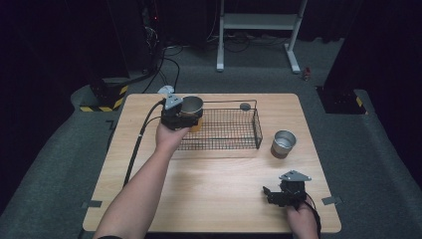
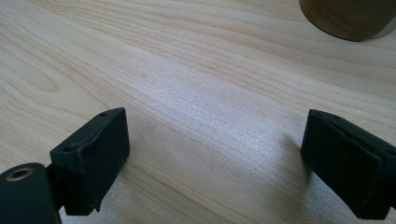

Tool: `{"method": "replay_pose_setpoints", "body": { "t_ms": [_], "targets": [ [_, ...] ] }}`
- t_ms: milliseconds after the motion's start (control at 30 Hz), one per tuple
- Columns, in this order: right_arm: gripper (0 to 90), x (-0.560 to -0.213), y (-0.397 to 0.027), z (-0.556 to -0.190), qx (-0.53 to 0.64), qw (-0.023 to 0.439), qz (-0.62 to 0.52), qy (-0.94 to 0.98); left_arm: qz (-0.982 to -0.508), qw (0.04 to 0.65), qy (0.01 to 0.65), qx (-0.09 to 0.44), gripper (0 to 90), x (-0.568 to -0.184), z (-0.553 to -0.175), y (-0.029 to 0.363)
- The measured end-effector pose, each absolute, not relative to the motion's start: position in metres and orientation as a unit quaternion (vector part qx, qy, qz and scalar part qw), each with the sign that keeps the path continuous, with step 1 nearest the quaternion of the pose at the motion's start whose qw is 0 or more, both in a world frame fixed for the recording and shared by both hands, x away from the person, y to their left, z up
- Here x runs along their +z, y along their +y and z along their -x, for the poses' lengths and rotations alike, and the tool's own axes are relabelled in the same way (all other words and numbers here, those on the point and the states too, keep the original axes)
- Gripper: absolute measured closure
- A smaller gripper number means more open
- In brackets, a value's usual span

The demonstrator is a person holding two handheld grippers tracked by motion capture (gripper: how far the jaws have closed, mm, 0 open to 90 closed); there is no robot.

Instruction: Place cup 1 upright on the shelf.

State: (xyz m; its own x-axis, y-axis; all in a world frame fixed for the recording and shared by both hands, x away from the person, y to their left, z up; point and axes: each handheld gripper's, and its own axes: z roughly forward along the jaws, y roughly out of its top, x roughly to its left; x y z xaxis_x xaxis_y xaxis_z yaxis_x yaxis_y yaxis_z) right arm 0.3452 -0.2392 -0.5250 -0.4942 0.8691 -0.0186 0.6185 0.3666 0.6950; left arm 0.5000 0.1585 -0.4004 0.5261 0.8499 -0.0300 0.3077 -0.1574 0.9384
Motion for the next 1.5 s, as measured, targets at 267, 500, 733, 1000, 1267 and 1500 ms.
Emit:
{"method": "replay_pose_setpoints", "body": {
  "t_ms": [267, 500, 733, 1000, 1267, 1500],
  "targets": [
    [8.0, -0.525, -0.239, -0.345, 0.321, 0.194, -0.465, 0.802, -0.716, 0.501, 0.411, 0.261, 13.2, -0.416, -0.503, 0.153],
    [8.0, -0.525, -0.238, -0.344, 0.321, 0.193, -0.464, 0.803, -0.716, 0.495, 0.422, 0.253, 13.2, -0.424, -0.506, 0.152],
    [8.0, -0.525, -0.238, -0.344, 0.321, 0.193, -0.464, 0.803, -0.722, 0.487, 0.428, 0.244, 13.2, -0.433, -0.507, 0.152],
    [8.0, -0.525, -0.238, -0.344, 0.321, 0.193, -0.464, 0.803, -0.725, 0.473, 0.436, 0.245, 13.2, -0.440, -0.507, 0.154],
    [8.0, -0.525, -0.238, -0.344, 0.321, 0.193, -0.464, 0.803, -0.727, 0.470, 0.436, 0.245, 13.3, -0.448, -0.508, 0.157],
    [8.0, -0.525, -0.238, -0.344, 0.321, 0.193, -0.463, 0.803, -0.728, 0.467, 0.435, 0.250, 13.3, -0.451, -0.506, 0.154]
  ]
}}
